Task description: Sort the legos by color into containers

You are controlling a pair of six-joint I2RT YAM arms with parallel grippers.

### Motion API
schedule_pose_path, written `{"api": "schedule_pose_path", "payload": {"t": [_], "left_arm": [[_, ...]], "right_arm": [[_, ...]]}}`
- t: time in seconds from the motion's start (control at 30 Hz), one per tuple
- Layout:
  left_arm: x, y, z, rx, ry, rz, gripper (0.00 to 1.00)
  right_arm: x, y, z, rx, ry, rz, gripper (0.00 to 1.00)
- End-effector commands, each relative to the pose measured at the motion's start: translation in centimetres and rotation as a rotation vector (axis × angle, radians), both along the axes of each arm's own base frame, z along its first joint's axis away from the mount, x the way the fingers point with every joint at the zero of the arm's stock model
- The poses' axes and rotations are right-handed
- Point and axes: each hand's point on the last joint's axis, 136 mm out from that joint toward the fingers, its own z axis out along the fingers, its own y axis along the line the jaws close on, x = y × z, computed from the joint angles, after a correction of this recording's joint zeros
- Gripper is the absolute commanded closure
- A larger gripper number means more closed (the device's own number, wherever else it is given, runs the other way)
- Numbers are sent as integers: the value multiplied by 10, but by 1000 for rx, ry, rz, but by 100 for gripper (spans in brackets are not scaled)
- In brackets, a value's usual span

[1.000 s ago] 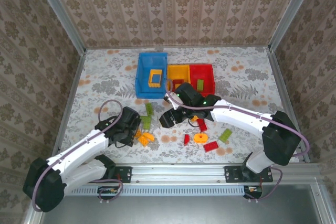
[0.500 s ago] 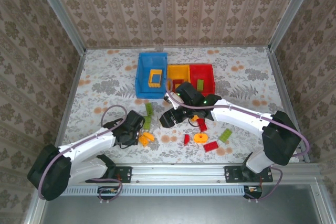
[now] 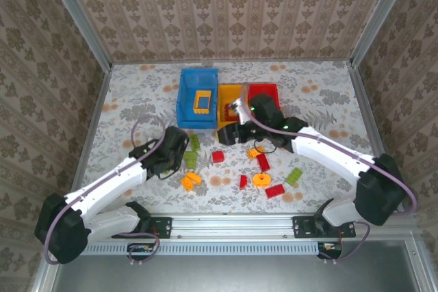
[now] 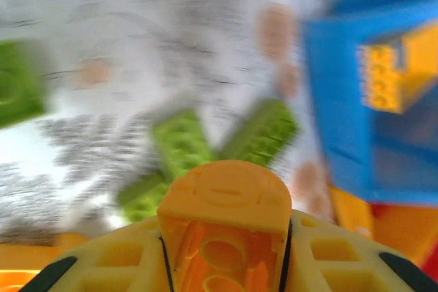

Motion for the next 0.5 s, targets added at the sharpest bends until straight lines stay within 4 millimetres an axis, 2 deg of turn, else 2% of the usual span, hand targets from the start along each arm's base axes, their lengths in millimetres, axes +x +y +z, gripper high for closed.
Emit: {"api": "schedule_pose_path", "payload": {"t": [0.0,0.1,0.17,0.33,0.47], "left_arm": [[33,-19,27,155,-62,-235,79],[65,-41,44,204,-68,-357,79],[89,-52,45,262,-51,-432,79],[136,-62,22,346,54,-532,80],[159,-67,2,360,105,-563,79]], "right_arm": [[27,-28,27,68,-66,-193,30],[39,-55,19,14,-58,-316,30],[43,-67,14,4,-33,-360,30],[42,-83,7,-20,-2,-400,30],[37,-84,9,-19,-27,-377,29]]}}
